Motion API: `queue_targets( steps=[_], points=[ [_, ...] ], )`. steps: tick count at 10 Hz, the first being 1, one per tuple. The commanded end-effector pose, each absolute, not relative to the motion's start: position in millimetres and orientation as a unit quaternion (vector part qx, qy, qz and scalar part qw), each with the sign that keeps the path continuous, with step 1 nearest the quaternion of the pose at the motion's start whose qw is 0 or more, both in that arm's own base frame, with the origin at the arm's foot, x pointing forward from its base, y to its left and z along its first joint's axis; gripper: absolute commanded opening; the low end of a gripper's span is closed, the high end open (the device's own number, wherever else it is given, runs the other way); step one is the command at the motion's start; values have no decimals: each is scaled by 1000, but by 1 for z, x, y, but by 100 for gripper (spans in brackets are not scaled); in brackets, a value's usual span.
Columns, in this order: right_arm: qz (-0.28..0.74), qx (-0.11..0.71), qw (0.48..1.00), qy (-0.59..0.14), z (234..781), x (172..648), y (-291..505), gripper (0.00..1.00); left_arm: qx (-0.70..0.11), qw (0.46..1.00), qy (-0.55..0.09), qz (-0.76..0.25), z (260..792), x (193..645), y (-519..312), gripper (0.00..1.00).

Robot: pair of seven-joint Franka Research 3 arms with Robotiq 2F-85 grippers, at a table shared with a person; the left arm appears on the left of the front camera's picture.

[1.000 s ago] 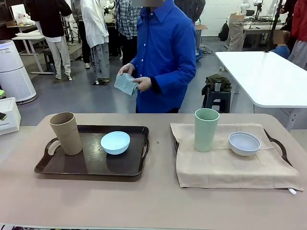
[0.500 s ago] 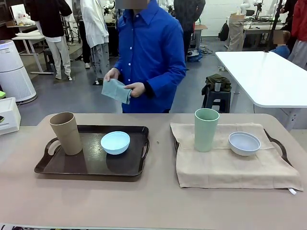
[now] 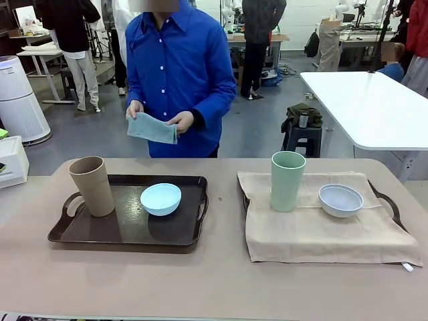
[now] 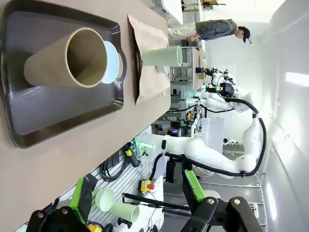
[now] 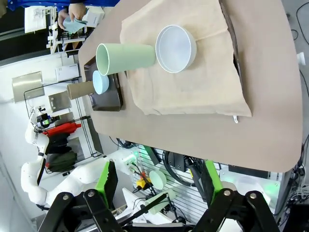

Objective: Set up a tray with a mat and arrange the tableware.
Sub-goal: Pick up the Picnic Bowl and Reusable plastic cup from the Handle tray in front of the human's position and hold them in the air.

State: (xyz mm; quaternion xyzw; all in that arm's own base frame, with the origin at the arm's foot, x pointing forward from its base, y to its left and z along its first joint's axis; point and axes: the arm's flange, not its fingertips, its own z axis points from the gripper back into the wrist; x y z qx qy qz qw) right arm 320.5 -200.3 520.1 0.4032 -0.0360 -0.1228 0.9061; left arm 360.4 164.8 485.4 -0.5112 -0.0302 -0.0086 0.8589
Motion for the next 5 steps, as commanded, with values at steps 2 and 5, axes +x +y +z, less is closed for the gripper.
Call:
queue_targets(
  steps=[2,5],
  points=[
    [-128,404,905,-35,519,322,-200,91,-519,854,-37,-6,486,360,166,100],
    [-128,404,905,-35,519,322,-200,91,-519,854,-37,-6,486,360,166,100]
  ],
)
